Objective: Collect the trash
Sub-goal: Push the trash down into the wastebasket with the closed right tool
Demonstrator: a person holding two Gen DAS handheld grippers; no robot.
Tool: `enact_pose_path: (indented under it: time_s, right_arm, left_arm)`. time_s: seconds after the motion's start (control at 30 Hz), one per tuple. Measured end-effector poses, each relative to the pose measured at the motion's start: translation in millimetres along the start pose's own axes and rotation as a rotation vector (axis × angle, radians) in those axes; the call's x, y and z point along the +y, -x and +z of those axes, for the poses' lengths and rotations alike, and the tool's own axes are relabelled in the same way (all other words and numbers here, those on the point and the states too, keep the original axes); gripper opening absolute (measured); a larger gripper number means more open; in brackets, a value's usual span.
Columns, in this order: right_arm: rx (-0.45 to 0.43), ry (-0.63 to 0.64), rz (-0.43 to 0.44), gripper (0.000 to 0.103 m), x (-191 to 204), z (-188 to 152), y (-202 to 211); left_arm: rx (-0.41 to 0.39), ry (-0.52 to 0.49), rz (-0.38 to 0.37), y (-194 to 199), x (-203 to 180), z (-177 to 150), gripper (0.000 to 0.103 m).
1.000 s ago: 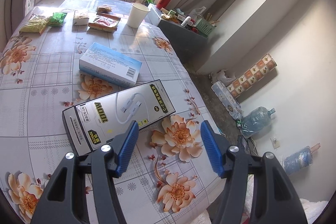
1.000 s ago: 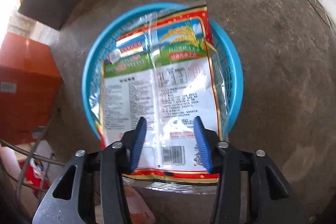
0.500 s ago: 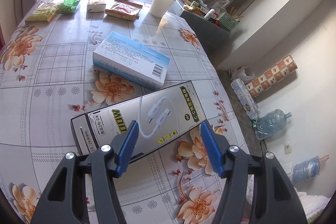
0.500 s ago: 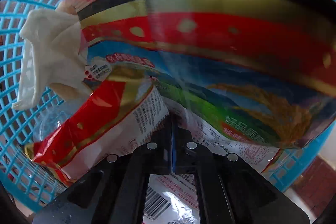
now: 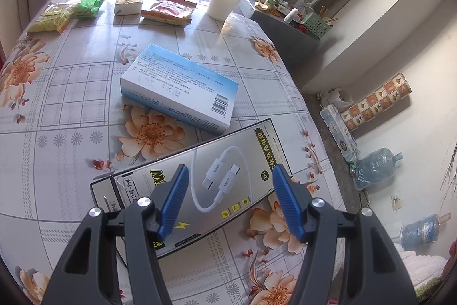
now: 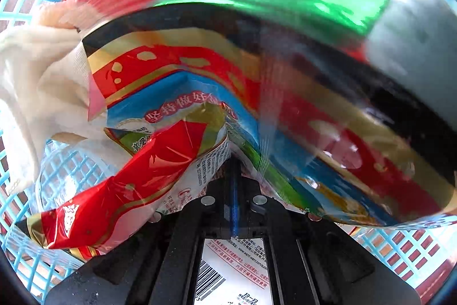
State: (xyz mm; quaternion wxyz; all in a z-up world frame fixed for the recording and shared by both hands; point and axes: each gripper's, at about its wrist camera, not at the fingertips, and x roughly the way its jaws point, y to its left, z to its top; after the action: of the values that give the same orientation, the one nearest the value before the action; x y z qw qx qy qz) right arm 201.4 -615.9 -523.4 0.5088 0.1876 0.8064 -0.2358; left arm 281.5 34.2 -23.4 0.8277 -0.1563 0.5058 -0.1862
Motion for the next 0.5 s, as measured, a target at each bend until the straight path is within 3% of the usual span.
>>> enact_pose_path:
  time_s: [0.13, 0.27, 0.37, 0.5]
  right_arm:
    - [0.014, 0.011, -0.023, 0.001, 13, 1, -2]
    - [-0.056, 0.018, 0.0, 0.003, 6, -15, 16]
    - [-0.132, -0.01, 0.087, 0.013, -1, -31, 37]
    - [-0.238, -0.035, 0.187, 0.042, -9, -59, 69]
  left_arm:
    - [-0.01, 0.003, 0.001, 7, 3, -1, 0.059]
    - [-0.027, -0.005, 0.012, 18, 4, -3, 0.059]
    - [-0.036, -0.008, -0.003, 24, 4, -5, 0.059]
    - [-0.05, -0.02, -0.043, 33, -3, -11, 0.059]
